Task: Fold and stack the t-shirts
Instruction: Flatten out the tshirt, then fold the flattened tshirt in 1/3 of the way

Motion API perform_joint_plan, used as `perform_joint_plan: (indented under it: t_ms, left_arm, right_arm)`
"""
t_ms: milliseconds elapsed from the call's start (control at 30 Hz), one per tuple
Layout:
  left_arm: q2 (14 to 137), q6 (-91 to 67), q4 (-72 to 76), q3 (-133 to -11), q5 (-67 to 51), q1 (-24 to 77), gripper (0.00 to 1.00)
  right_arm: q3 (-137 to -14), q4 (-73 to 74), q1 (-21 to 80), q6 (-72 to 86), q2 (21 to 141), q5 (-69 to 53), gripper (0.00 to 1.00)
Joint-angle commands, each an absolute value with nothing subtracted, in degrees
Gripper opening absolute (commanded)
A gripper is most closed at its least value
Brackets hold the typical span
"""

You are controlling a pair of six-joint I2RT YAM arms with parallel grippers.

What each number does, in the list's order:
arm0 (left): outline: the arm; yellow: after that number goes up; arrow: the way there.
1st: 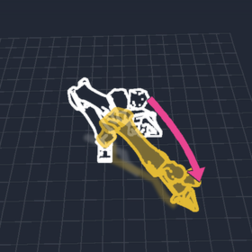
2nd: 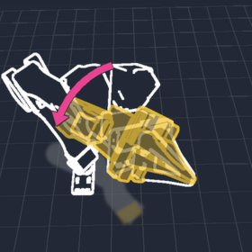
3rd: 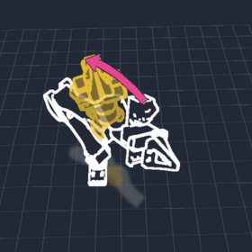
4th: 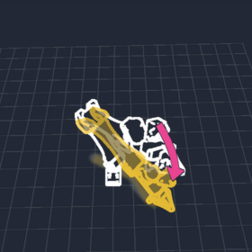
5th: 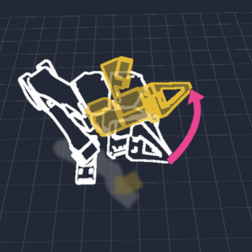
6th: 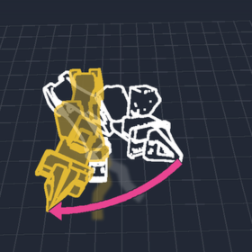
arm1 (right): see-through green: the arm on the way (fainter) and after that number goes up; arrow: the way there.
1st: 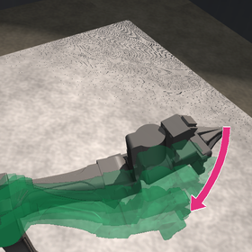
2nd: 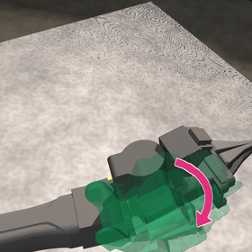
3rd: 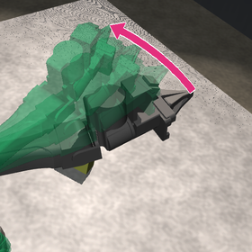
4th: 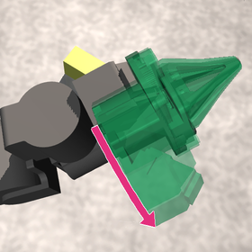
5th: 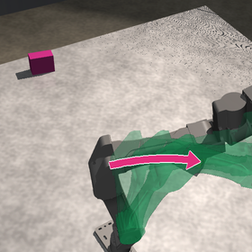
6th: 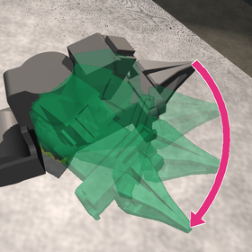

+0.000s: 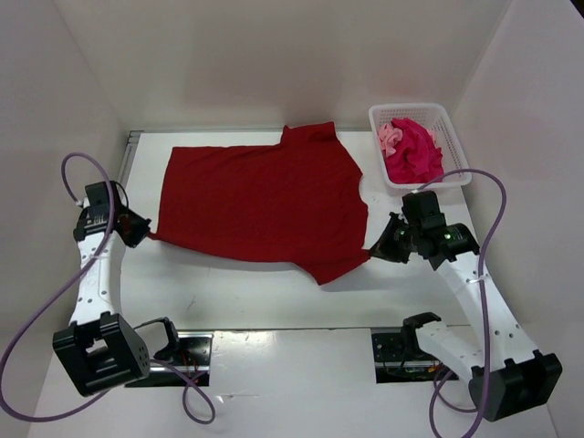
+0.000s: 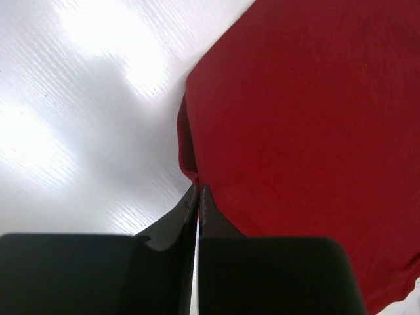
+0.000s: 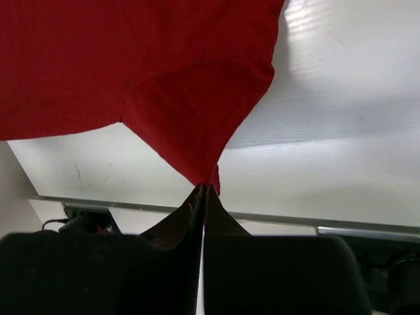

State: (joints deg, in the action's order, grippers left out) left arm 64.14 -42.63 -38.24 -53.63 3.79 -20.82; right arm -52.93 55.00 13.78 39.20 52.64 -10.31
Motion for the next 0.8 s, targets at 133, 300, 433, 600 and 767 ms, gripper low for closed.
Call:
perform_joint_plan:
  t_ms: [133,300,433,600,767]
  left_arm:
    - [70.3,-44.2,-31.65,-58.27,-0.87,-21.18,0.0]
    - [78.11,-46.05,-25.49,-58.53,-0.88,-21.18,0.0]
    - [83.57,-47.1,-21.55,-60.56,-0.18,-21.18,0.0]
    - [91.12,-48.52,-19.51,-64.5,-0.7,-21.18,0.0]
    - [97.02,-49.13,-18.19,-68.28,-1.23,-21.18,0.0]
  right_arm:
    - [-55.54,49.06,14.41,41.92,58.79,-12.74,0.0]
    - [-59.74,34.83,12.48,41.84,72.57,-10.29,0.0]
    - [-67.92,32.61,12.48,39.21,83.65,-6.34,0.0]
    - [-79.51,31.46,11.07,36.83,94.38,-3.26,0.0]
    - [-88.05,31.46,9.94,35.51,103.96,-0.79,0.0]
